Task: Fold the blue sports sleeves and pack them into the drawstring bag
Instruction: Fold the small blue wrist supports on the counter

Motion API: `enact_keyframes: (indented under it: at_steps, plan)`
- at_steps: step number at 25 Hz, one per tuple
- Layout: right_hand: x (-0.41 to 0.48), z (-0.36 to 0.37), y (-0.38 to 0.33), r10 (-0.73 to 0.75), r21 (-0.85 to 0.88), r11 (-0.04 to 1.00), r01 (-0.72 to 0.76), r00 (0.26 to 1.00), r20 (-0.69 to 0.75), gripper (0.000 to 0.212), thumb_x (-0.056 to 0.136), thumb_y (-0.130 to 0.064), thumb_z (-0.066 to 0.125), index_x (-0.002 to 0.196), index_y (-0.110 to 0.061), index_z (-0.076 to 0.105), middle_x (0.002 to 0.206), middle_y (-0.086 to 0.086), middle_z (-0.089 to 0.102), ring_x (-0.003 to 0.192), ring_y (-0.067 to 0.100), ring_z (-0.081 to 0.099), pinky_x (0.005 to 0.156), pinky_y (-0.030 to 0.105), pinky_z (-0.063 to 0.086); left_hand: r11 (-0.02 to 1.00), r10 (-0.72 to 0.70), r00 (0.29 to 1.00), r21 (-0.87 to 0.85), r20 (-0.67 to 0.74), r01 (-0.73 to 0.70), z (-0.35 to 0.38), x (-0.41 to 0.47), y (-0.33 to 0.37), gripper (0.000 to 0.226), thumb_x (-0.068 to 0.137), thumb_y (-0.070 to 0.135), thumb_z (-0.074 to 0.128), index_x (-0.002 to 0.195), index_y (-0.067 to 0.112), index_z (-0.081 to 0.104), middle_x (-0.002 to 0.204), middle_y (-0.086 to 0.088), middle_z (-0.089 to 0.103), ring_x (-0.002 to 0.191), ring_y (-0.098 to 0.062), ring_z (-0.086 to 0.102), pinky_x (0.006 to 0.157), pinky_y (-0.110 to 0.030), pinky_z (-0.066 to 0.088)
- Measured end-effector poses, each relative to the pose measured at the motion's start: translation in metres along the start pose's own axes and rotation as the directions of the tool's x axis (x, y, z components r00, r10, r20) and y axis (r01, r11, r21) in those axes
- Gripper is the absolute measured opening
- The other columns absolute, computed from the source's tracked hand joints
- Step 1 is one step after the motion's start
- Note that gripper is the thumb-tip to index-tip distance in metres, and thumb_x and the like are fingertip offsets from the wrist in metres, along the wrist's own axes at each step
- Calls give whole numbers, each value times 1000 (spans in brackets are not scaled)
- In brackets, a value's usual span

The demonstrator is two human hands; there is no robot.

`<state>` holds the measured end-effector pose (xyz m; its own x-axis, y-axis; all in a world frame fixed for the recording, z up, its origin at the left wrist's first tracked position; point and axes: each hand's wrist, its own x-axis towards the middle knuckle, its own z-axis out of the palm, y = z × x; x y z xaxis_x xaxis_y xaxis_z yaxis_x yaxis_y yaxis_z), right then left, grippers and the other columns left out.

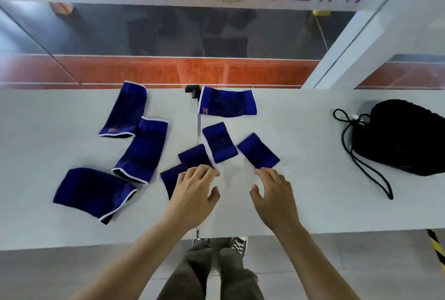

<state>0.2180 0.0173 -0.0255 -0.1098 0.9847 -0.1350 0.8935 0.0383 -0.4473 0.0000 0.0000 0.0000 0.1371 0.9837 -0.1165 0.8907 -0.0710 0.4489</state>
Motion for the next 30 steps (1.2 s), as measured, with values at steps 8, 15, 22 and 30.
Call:
enact_keyframes:
  at_steps: [8, 15, 22, 30]
  plan:
    - [46, 35, 43, 32, -195, 981, 8, 980, 199, 55, 97, -27, 46, 151, -20, 36, 159, 3, 35, 143, 20, 33, 116, 36, 25, 998, -25, 993, 57, 118, 19, 56, 63, 10, 60, 96, 29, 48, 151, 15, 31, 160, -5, 29, 147, -23, 26, 116, -37, 26]
    - [35, 46, 59, 25, -259, 966, -11, 999, 48, 52, 92, -24, 58, 142, -15, 51, 139, 8, 56, 125, 26, 53, 102, 43, 42, 988, -85, 967, 146, 241, 51, 85, 70, 8, 67, 98, 31, 41, 157, 11, 15, 166, -7, 8, 153, -26, 4, 123, -39, 12]
    - [37, 45, 58, 17, -244, 970, -15, 1000, 4, 48, 90, -27, 63, 136, -16, 57, 132, 6, 60, 119, 25, 54, 100, 41, 44, 993, -18, 951, 117, 307, -19, 96, 21, 37, 66, 99, 35, 45, 156, 15, 19, 166, -5, 13, 151, -27, 13, 120, -35, 2]
    - [45, 54, 27, 43, -188, 981, -40, 999, 14, 29, 91, -49, 60, 101, -21, 62, 91, -2, 61, 83, 18, 53, 78, 34, 43, 972, -99, 994, 210, -46, 107, 83, 60, 2, 49, 92, 18, 59, 139, 11, 50, 138, -10, 54, 113, -31, 52, 96, -44, 45]
